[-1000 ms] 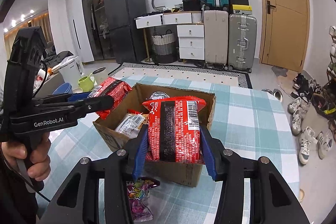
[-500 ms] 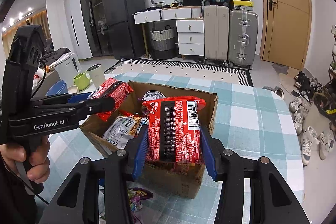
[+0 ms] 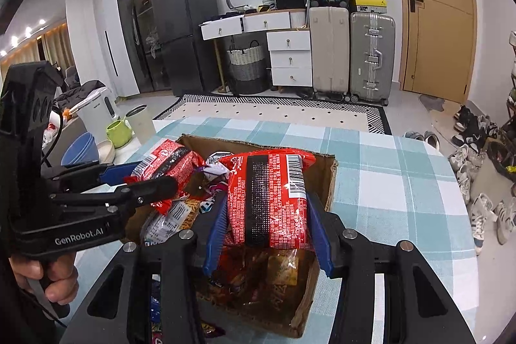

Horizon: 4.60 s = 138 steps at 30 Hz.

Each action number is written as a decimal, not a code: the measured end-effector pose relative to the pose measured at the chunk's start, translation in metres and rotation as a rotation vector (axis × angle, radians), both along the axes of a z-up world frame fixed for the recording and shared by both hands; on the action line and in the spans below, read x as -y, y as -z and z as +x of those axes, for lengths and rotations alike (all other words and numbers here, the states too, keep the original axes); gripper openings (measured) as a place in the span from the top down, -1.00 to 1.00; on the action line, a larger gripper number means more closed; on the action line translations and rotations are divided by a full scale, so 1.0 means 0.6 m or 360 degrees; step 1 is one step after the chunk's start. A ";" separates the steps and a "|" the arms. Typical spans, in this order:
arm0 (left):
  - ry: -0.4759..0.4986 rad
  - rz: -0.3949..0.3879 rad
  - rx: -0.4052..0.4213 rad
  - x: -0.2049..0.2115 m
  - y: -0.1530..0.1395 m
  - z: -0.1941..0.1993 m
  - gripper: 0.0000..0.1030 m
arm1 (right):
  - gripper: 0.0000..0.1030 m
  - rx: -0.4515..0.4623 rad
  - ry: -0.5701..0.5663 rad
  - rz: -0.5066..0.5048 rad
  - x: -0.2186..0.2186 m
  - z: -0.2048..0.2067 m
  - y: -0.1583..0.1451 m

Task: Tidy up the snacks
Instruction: 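Lower both red noodle bags into the box and open both tools, then move both tools back toward the pink candy bag and blue packet, then grasp the pink candy bag with the right tool while the left tool grasps the blue packet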

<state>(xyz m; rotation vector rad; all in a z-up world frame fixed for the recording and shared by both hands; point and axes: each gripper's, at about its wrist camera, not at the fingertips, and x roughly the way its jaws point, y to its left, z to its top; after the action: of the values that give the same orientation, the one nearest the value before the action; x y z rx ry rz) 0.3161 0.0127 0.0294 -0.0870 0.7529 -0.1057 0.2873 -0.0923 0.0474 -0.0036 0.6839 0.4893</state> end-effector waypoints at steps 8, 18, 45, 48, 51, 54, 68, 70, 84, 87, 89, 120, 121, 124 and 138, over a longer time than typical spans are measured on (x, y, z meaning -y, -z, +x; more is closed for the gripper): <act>-0.0028 -0.0025 -0.0073 -0.014 0.017 0.014 0.19 | -0.13 0.0025 0.0019 0.0013 0.009 0.001 -0.010; 0.0006 -0.0098 -0.0026 -0.019 -0.017 -0.044 -0.67 | -0.98 -0.0005 0.0047 0.0040 0.049 -0.076 -0.021; -0.0126 -0.0071 -0.0173 -0.047 0.028 -0.237 -0.97 | -0.99 -0.0354 -0.0036 0.0028 0.046 -0.197 0.080; -0.0134 -0.0057 -0.0208 -0.048 0.047 -0.240 -0.97 | -0.99 -0.0399 -0.0064 0.0056 0.034 -0.192 0.089; -0.0147 -0.0057 -0.0240 -0.050 0.061 -0.243 -0.97 | -0.99 -0.0450 -0.0089 0.0032 0.012 -0.188 0.104; -0.0161 -0.0067 -0.0261 -0.057 0.071 -0.242 -0.97 | -0.98 -0.0494 -0.0101 0.0019 -0.009 -0.184 0.116; -0.0185 -0.0109 -0.0314 -0.076 0.099 -0.225 -0.97 | -0.62 -0.0599 -0.0178 -0.0044 -0.077 -0.162 0.152; -0.0189 -0.0107 -0.0315 -0.077 0.100 -0.225 -0.97 | -0.42 -0.0602 -0.0196 -0.0078 -0.086 -0.164 0.157; -0.0180 -0.0133 -0.0341 -0.071 0.111 -0.217 -0.97 | -0.01 -0.0469 -0.0159 0.0030 -0.030 -0.204 0.131; -0.0159 -0.0139 -0.0366 -0.061 0.119 -0.210 -0.97 | -0.01 -0.0470 -0.0116 0.0100 -0.011 -0.203 0.124; -0.0146 -0.0145 -0.0391 -0.049 0.127 -0.203 -0.97 | -0.02 -0.0450 -0.0093 0.0118 0.005 -0.207 0.118; -0.0171 -0.0070 -0.0468 0.030 0.176 -0.150 -0.61 | -0.02 -0.0425 0.0008 0.0167 0.065 -0.214 0.106; -0.0154 -0.0073 -0.0461 0.034 0.175 -0.148 -0.48 | -0.02 -0.0424 0.0011 0.0166 0.066 -0.214 0.105; -0.0074 -0.0120 -0.0425 0.047 0.169 -0.151 0.06 | -0.02 -0.0419 0.0018 0.0162 0.068 -0.216 0.101; -0.0003 -0.0127 -0.0281 0.038 0.114 -0.217 0.20 | -0.02 -0.0376 0.0011 0.0173 0.063 -0.231 0.085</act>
<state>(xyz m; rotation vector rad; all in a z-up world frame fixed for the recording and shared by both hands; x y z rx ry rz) 0.1860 -0.0099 -0.0392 -0.1746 0.9253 -0.1274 0.1489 -0.1302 -0.0036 0.1611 0.8871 0.5247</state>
